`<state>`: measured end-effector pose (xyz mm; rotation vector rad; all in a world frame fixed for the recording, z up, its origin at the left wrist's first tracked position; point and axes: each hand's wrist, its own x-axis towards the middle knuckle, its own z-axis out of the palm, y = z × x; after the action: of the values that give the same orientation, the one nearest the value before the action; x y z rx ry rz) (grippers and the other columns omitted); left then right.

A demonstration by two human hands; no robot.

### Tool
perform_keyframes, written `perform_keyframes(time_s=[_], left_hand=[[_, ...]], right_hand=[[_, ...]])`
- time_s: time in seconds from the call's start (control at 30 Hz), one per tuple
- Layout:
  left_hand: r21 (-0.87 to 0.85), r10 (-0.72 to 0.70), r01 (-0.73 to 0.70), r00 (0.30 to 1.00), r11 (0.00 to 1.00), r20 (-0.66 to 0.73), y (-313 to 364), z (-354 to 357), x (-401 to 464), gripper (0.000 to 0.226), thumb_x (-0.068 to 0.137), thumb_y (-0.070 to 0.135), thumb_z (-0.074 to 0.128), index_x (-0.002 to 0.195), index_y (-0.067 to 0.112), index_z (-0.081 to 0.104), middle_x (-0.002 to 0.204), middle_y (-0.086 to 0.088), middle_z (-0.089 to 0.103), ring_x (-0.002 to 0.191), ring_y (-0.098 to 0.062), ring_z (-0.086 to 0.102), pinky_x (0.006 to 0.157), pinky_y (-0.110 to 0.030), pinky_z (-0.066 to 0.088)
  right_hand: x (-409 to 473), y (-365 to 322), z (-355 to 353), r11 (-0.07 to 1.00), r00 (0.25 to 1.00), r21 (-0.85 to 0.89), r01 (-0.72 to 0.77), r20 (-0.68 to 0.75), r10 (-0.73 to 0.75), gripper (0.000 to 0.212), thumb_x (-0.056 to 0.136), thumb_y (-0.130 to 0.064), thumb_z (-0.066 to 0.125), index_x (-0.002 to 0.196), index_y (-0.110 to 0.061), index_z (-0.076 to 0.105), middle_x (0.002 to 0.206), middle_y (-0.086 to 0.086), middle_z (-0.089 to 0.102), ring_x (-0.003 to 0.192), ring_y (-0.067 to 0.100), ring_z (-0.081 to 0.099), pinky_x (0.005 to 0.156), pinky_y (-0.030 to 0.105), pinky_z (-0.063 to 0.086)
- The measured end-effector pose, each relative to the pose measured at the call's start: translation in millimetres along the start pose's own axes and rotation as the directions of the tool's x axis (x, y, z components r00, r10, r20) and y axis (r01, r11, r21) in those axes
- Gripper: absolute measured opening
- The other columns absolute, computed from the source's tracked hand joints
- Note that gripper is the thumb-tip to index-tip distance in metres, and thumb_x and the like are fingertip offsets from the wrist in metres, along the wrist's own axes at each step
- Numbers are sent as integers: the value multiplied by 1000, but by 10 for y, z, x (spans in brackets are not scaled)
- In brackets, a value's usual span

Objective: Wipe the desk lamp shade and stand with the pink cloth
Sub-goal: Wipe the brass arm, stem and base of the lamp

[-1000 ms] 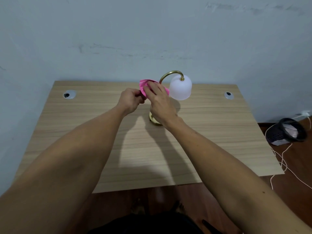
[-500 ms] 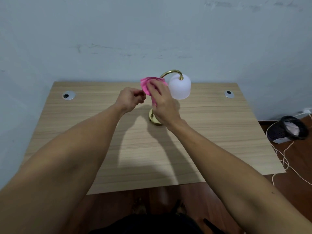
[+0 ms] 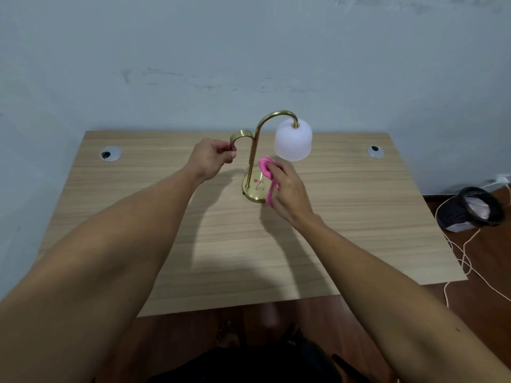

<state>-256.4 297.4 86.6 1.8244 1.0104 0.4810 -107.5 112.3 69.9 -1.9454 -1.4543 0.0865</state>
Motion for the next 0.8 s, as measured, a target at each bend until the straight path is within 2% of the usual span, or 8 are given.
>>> perform_keyframes(time_s=[0.1, 0.23, 0.3, 0.5, 0.57, 0.63, 0.67, 0.8], left_hand=[[-44, -33, 31, 999, 999, -40, -1, 70, -64, 19, 99, 17, 70, 112, 4, 75, 86, -4, 71, 63, 8, 64, 67, -9, 47], [-119, -148, 140, 987, 983, -62, -110, 263, -117, 35, 96, 44, 64, 101, 11, 72, 94, -9, 78, 94, -25, 77, 94, -44, 60], [-123, -213, 209, 977, 970, -21, -143, 388, -149, 48, 98, 52, 59, 104, 5, 72, 99, -12, 78, 102, -31, 76, 99, -51, 58], [-101, -244, 242, 970, 965, -5, -14, 714, -146, 57, 99, 49, 64, 140, 10, 61, 126, -11, 72, 118, -26, 67, 110, -41, 51], [-113, -231, 223, 971, 968, -62, 31, 776, -93, 56, 97, 48, 68, 141, 14, 62, 121, -9, 75, 114, -22, 69, 108, -37, 51], [-129, -201, 187, 973, 974, -113, 62, 827, -30, 46, 94, 50, 69, 127, 18, 71, 108, -9, 78, 105, -24, 73, 103, -41, 56], [-125, -185, 169, 974, 978, -129, 69, 838, -3, 41, 92, 52, 69, 118, 20, 76, 102, -10, 79, 101, -25, 74, 100, -44, 57], [-38, -146, 142, 981, 989, -129, 44, 798, 84, 35, 93, 54, 67, 100, 22, 80, 93, -13, 80, 94, -28, 77, 88, -48, 61]], right_hand=[[-150, 176, -41, 976, 976, 45, -212, 70, 209, 61, 81, 15, 49, 136, -7, 67, 134, 12, 63, 122, 33, 60, 102, 40, 50], [-169, 416, -47, 921, 912, 26, -388, 158, 380, 52, 96, 3, 43, 143, -12, 61, 135, 16, 60, 125, 31, 55, 102, 28, 40], [-130, 568, 12, 897, 886, 36, -440, 181, 428, 57, 94, 4, 42, 146, -13, 58, 137, 16, 60, 128, 31, 54, 101, 25, 38], [49, 879, 183, 862, 857, 103, -496, 218, 467, 56, 98, 0, 42, 149, -20, 55, 145, 13, 57, 135, 28, 53, 110, 28, 38], [108, 983, 271, 859, 855, 117, -498, 231, 464, 54, 100, -2, 43, 149, -20, 55, 142, 11, 57, 132, 26, 55, 101, 18, 42], [176, 1057, 342, 857, 853, 128, -500, 247, 460, 50, 102, -6, 45, 148, -20, 56, 137, 10, 57, 124, 22, 57, 78, 1, 42], [218, 1079, 377, 856, 853, 137, -499, 253, 456, 47, 102, -10, 45, 145, -21, 58, 134, 9, 58, 121, 22, 57, 75, 3, 43], [407, 1113, 581, 854, 853, 172, -490, 295, 430, 42, 93, -21, 38, 127, -18, 62, 133, 9, 60, 128, 28, 57, 100, 35, 46]])
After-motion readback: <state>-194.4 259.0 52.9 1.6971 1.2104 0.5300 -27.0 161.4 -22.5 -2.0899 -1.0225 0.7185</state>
